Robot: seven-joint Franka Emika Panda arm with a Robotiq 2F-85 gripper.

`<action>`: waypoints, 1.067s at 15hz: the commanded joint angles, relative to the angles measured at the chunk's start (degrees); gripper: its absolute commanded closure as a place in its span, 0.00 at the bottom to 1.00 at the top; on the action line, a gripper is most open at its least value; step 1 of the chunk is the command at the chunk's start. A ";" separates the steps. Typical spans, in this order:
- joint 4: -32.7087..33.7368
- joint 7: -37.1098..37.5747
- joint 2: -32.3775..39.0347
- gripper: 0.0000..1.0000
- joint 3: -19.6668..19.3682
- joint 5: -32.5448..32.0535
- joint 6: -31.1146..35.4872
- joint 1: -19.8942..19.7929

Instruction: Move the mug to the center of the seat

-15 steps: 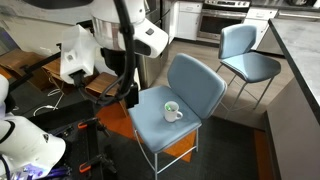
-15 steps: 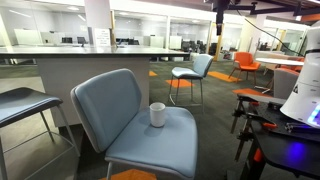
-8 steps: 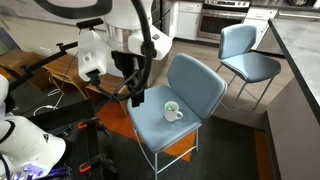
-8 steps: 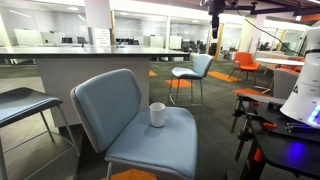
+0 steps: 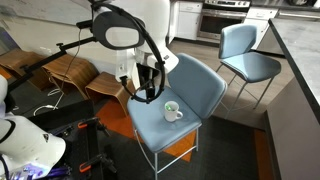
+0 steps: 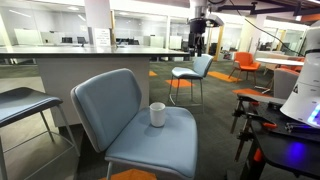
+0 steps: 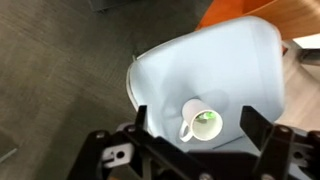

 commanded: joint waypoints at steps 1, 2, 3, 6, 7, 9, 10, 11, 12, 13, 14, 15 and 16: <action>1.79 5.31 7.73 0.00 0.93 5.45 7.32 0.33; 1.88 6.59 10.05 0.00 1.22 5.46 10.21 0.50; 2.48 7.61 12.78 0.00 1.37 5.53 11.96 0.82; 4.17 14.61 20.41 0.00 1.22 3.52 17.30 2.41; 5.42 16.29 22.93 0.00 1.13 3.60 17.82 3.09; 7.95 17.15 27.13 0.00 1.29 4.65 18.39 3.69; 9.60 17.65 29.20 0.00 1.26 4.86 18.50 4.00; 11.23 18.06 31.12 0.00 1.26 5.06 18.64 4.26; 12.71 18.35 32.77 0.00 1.09 4.87 18.59 4.46; 14.28 18.04 34.51 0.00 1.20 5.15 18.57 4.36; 15.90 18.06 36.18 0.00 1.23 5.36 18.59 4.34; 17.32 17.83 37.65 0.00 1.41 5.78 18.52 4.15; 18.81 17.61 39.13 0.00 1.64 6.28 18.39 3.90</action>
